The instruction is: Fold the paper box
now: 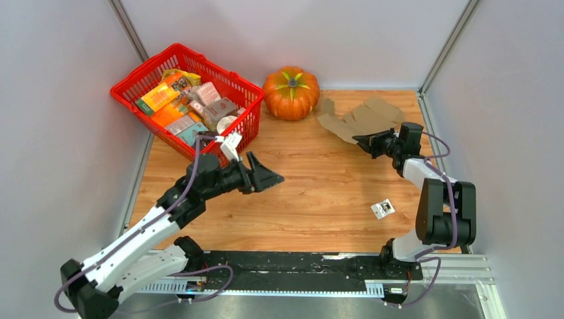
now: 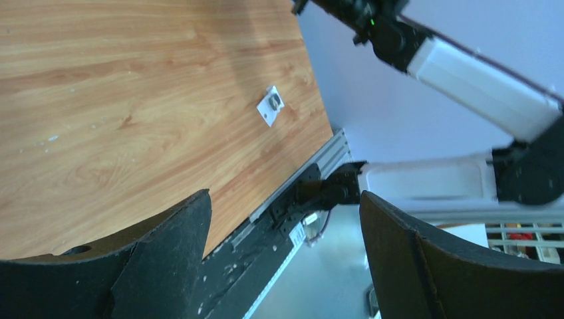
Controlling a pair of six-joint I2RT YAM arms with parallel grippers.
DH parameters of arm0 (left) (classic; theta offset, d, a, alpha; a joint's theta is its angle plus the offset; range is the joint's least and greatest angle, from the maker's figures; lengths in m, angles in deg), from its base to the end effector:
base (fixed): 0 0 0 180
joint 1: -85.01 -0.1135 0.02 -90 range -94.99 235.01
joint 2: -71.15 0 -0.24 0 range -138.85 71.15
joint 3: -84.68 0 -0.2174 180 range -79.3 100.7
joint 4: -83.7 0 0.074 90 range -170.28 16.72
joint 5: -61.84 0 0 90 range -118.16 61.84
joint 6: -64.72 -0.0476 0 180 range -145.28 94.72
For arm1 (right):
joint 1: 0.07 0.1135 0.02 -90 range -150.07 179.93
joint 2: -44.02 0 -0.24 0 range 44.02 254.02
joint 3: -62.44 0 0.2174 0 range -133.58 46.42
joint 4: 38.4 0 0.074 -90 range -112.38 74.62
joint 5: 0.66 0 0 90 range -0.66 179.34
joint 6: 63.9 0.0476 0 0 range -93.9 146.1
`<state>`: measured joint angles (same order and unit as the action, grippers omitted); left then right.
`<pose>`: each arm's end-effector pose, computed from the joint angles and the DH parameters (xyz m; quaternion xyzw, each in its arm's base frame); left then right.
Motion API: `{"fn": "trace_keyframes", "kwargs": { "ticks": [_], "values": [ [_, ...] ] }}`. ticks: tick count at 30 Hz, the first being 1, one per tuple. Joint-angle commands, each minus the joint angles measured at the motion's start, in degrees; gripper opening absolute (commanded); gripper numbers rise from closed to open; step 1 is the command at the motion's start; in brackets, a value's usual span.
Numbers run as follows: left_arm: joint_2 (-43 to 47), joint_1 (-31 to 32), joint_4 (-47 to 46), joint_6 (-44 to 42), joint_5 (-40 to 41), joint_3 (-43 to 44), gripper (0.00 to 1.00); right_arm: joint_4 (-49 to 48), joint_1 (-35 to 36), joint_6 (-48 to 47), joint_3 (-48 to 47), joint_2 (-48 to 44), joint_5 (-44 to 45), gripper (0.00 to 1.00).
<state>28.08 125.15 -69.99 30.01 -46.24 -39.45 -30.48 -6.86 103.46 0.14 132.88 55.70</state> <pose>0.1224 -0.1226 0.2977 -0.0058 0.7817 -0.5353 0.3200 0.3043 -0.0097 0.1919 0.4676 0.7191 0.4666 0.2160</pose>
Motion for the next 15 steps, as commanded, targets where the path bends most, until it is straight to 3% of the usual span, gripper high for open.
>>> {"fn": "trace_keyframes", "kwargs": {
  "ticks": [1,3,7,15],
  "values": [
    [-9.2,2.1,-5.0,4.3,10.1,7.6,0.9,-2.3,0.5,1.3,4.3,-8.4,-4.4,0.0],
    [-14.7,2.0,-2.1,7.7,12.6,10.7,0.88,-2.9,0.6,1.6,8.0,-11.0,-4.1,0.0],
    [-23.3,2.0,-6.1,15.6,12.1,12.6,0.86,-3.2,0.7,2.5,12.8,-16.0,-4.3,0.0],
    [-37.5,2.9,-8.8,15.2,11.1,20.8,0.88,-5.6,2.4,5.4,20.0,-25.1,-6.3,0.0]
  ]
}}
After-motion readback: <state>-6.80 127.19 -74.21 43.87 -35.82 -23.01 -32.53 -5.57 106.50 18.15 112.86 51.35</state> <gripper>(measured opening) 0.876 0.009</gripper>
